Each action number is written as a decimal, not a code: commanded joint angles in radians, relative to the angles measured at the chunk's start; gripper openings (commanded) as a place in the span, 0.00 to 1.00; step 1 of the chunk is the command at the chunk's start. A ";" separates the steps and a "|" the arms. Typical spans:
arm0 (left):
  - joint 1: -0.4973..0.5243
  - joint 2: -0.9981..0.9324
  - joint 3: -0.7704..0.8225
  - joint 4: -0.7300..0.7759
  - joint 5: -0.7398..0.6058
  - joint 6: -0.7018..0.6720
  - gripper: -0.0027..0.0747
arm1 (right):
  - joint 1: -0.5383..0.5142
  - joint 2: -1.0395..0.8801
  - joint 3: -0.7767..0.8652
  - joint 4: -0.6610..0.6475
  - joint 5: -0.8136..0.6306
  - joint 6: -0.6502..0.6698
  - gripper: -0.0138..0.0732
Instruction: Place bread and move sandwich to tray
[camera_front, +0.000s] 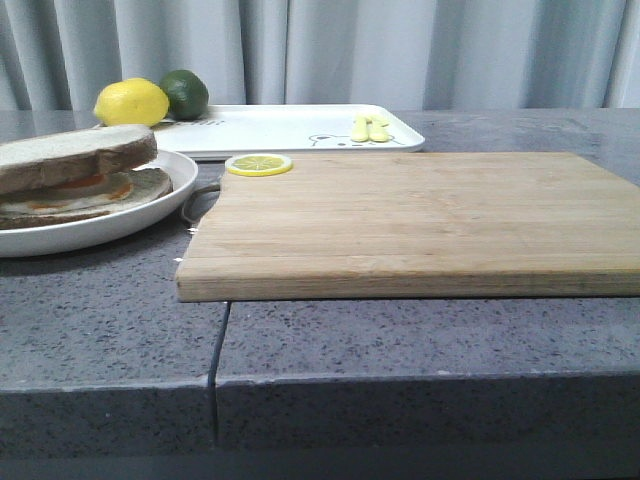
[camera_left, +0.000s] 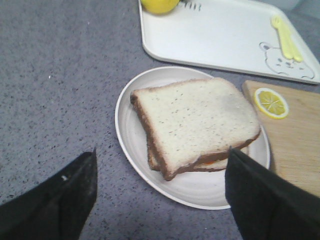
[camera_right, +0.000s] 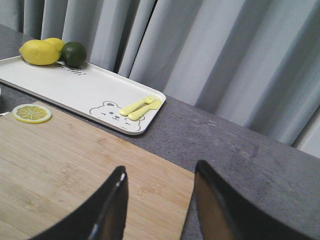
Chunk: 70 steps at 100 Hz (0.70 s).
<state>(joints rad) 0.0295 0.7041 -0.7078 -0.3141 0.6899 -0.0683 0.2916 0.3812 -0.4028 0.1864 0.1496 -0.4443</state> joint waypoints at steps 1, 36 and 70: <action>0.022 0.078 -0.035 -0.018 -0.083 -0.029 0.64 | -0.008 0.001 -0.028 -0.003 -0.082 0.002 0.54; 0.069 0.288 -0.035 -0.033 -0.144 -0.032 0.63 | -0.008 0.001 -0.028 -0.002 -0.056 0.002 0.54; 0.069 0.382 -0.035 -0.082 -0.192 -0.032 0.63 | -0.008 0.001 -0.028 -0.002 -0.053 0.002 0.54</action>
<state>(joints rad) 0.0961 1.0817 -0.7078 -0.3548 0.5634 -0.0921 0.2916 0.3812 -0.4028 0.1864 0.1657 -0.4443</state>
